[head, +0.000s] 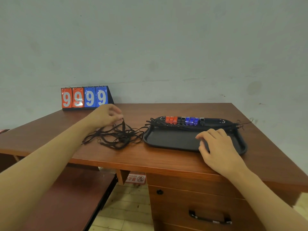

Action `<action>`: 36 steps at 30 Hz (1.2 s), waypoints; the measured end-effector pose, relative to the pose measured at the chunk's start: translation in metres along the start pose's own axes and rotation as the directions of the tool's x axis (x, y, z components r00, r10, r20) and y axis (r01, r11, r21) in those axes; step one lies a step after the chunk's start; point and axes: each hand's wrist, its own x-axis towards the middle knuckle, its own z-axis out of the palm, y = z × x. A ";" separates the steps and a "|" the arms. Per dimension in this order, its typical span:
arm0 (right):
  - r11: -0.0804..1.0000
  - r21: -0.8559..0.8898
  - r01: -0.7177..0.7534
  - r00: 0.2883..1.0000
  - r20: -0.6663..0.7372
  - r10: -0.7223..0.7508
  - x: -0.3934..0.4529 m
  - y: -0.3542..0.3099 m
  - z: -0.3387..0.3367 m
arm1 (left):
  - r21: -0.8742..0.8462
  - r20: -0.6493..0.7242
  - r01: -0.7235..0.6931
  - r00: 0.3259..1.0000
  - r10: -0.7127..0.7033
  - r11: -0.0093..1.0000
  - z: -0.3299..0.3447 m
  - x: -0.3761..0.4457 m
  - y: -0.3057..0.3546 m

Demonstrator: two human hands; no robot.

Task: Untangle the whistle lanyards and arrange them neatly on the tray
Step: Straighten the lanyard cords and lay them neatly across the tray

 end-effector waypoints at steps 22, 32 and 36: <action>0.984 0.158 0.081 0.978 -0.203 -0.048 -0.003 -0.001 -0.014 | -0.109 0.118 -0.544 0.824 0.554 0.832 0.148 -0.044 0.170; 0.947 0.316 0.051 0.979 -0.202 0.014 -0.004 0.000 -0.016 | -0.205 0.090 -0.591 0.782 0.616 0.780 0.157 -0.051 0.157; 0.953 0.297 0.061 0.981 -0.195 -0.003 -0.005 0.000 -0.017 | -0.219 0.070 -0.561 0.807 0.587 0.798 0.161 -0.051 0.154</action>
